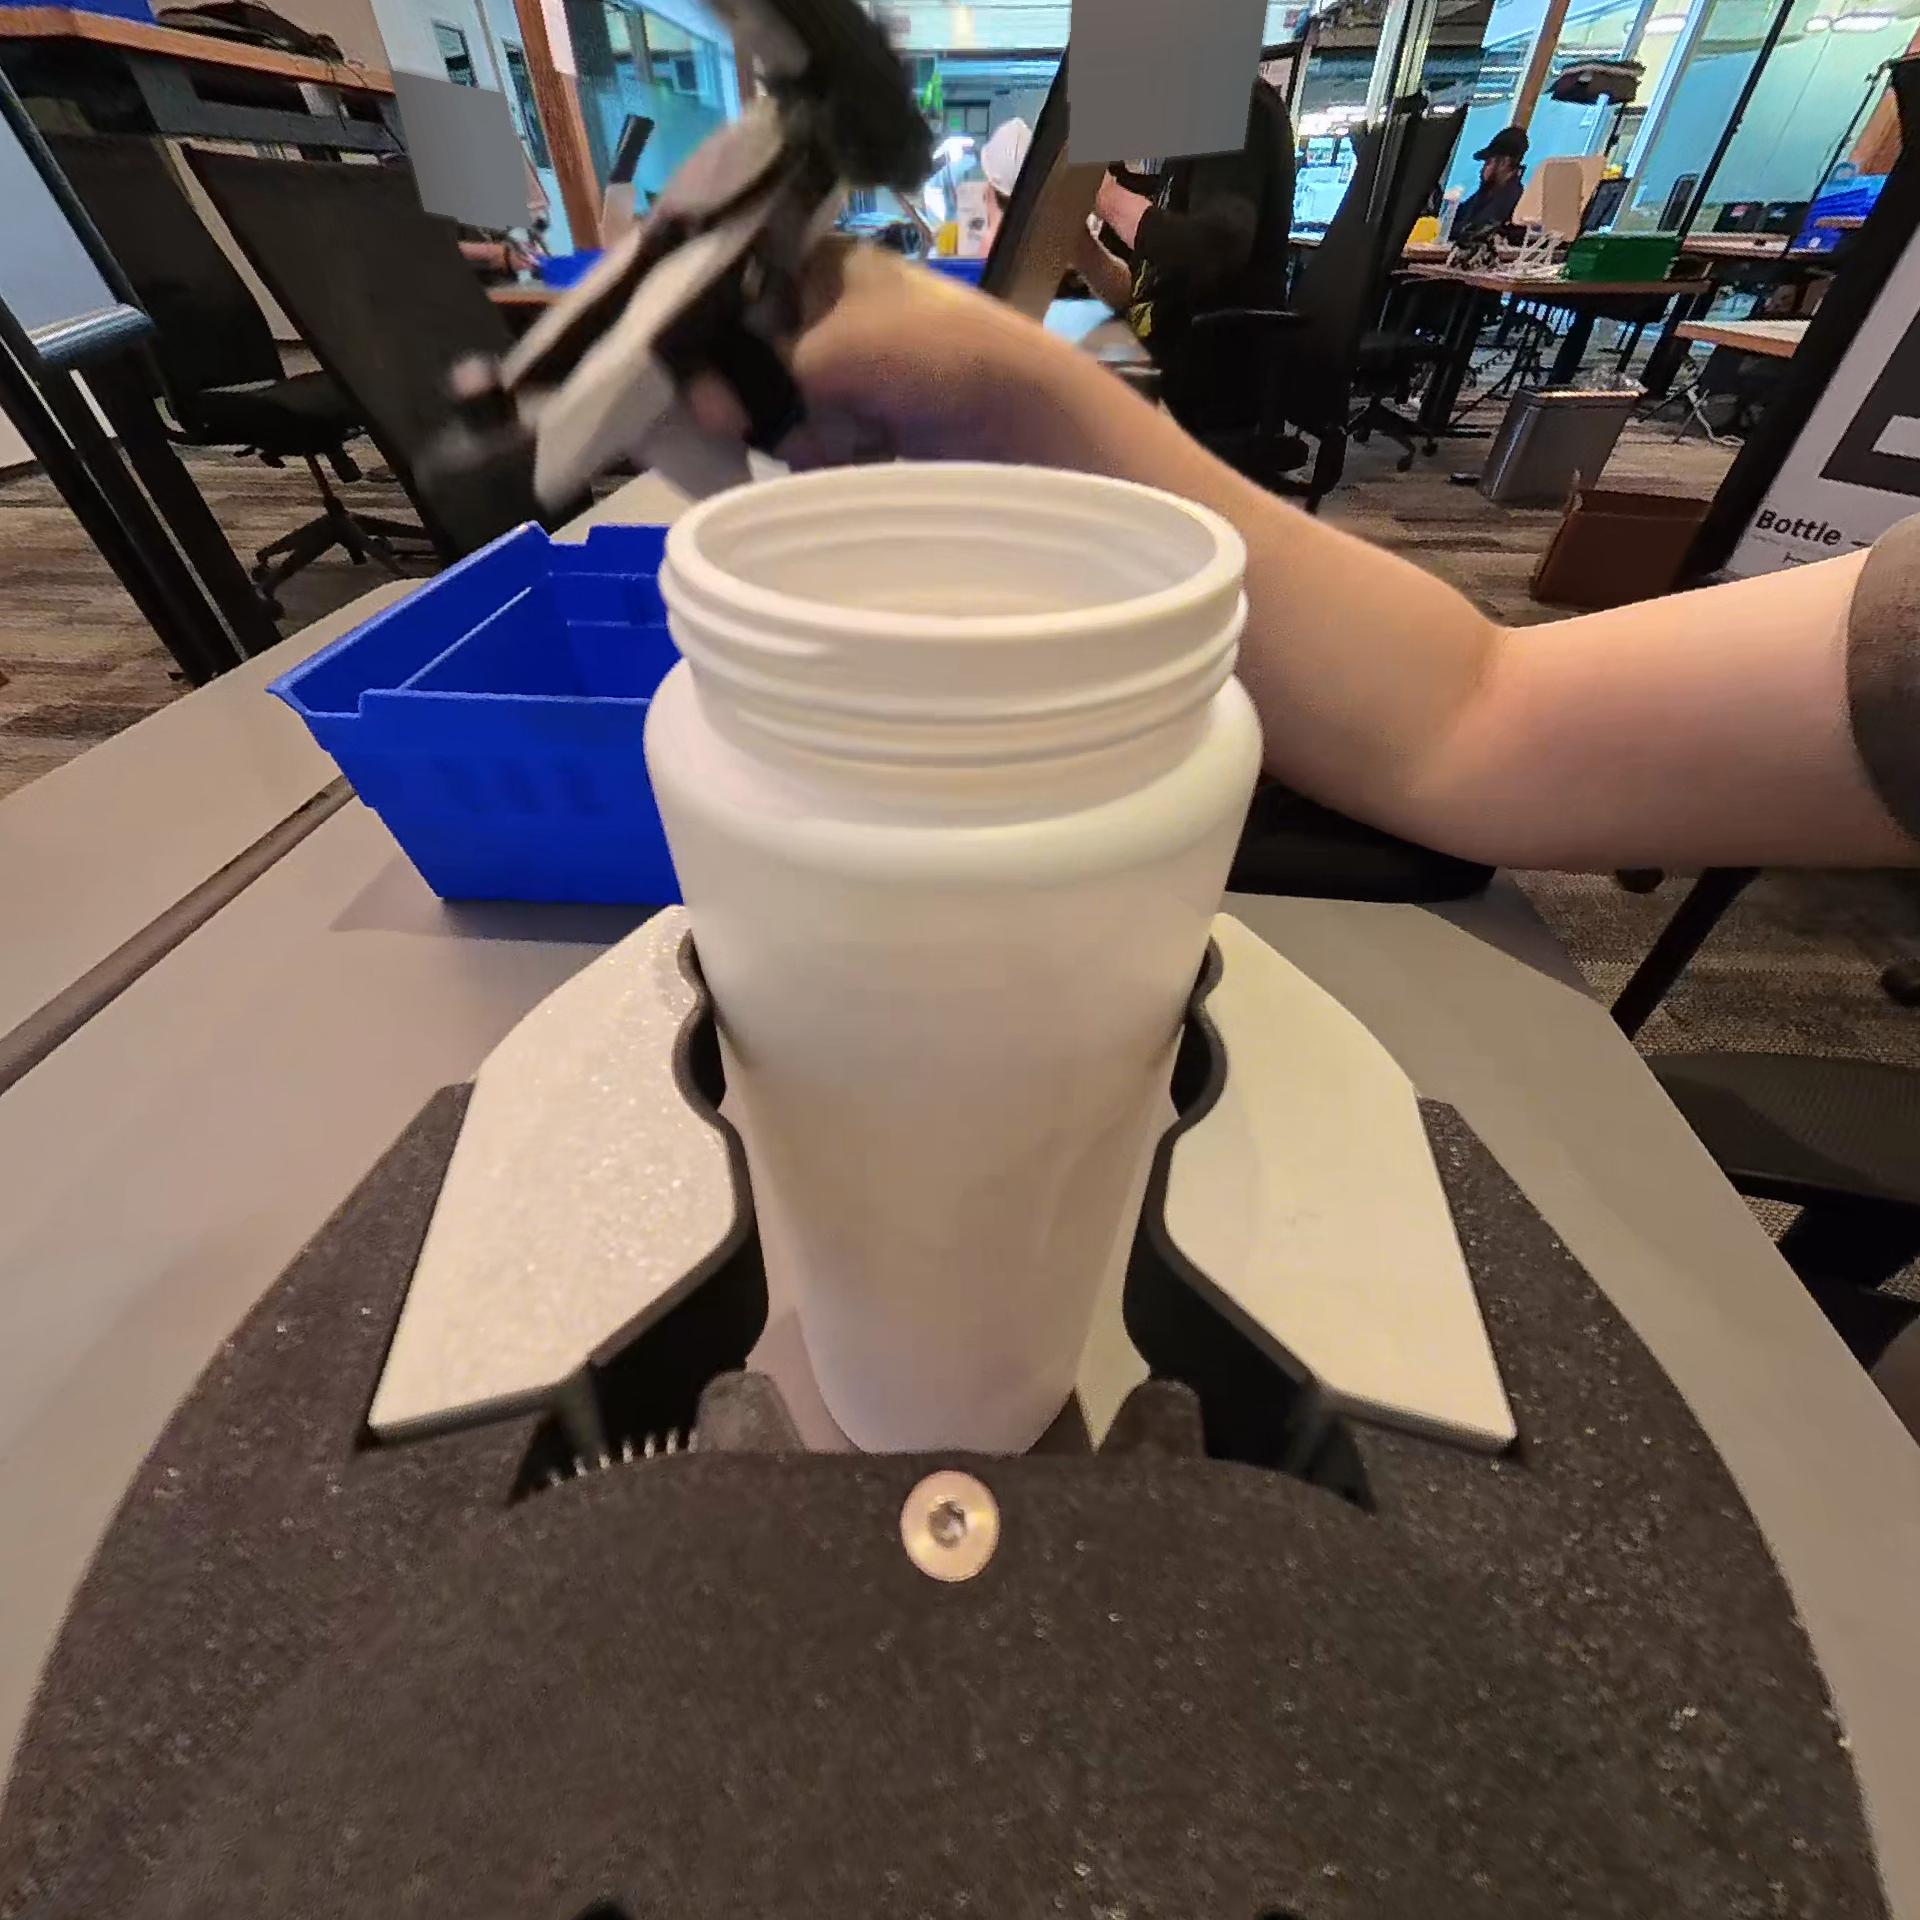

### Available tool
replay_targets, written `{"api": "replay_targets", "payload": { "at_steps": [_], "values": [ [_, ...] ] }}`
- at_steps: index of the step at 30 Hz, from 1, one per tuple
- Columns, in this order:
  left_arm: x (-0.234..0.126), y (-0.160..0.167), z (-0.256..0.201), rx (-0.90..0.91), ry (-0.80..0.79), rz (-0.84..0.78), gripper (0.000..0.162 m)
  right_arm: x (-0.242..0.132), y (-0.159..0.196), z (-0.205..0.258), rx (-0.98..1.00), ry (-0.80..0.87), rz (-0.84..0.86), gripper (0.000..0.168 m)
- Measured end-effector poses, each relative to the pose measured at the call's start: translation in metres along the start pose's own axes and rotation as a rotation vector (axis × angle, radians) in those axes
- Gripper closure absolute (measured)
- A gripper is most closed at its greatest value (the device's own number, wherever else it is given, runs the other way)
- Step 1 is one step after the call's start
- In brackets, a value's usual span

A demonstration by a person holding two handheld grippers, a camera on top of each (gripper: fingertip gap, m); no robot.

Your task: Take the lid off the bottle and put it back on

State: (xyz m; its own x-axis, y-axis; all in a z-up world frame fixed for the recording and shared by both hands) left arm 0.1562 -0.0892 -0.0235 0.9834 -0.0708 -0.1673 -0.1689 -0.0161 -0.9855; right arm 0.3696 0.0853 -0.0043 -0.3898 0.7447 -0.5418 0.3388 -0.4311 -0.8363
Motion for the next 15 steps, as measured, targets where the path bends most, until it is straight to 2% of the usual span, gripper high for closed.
{"api": "replay_targets", "payload": {
  "at_steps": [3, 5, 9, 15],
  "values": [
    [-0.001, 0.000, 0.001, -0.005, -0.001, -0.001, 0.076, 0.039, 0.050, -0.008, 0.003, -0.020, 0.210, 0.097],
    [-0.001, 0.000, 0.001, -0.006, -0.002, -0.003, 0.076, 0.055, 0.070, -0.006, -0.029, -0.029, 0.289, 0.096],
    [0.000, 0.000, 0.000, -0.005, 0.000, -0.001, 0.076, 0.068, 0.086, 0.004, -0.052, -0.078, 0.345, 0.096],
    [-0.001, 0.000, 0.001, -0.008, -0.004, 0.002, 0.076, 0.076, 0.107, 0.003, -0.146, -0.059, 0.439, 0.096]
  ]
}}
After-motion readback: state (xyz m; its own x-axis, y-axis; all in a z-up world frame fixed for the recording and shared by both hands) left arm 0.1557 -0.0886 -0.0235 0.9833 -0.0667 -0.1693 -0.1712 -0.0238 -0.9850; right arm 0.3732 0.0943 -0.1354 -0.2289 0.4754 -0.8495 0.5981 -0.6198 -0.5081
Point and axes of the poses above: each gripper's, where its closed fingertips meet, x out along the fingers, y out of its underside, z = x × y across the jaws, the point moved 2 cm from there along -x, back along the fingers, and after that the axes turned 10 degrees about y, right-handed, at the moved point
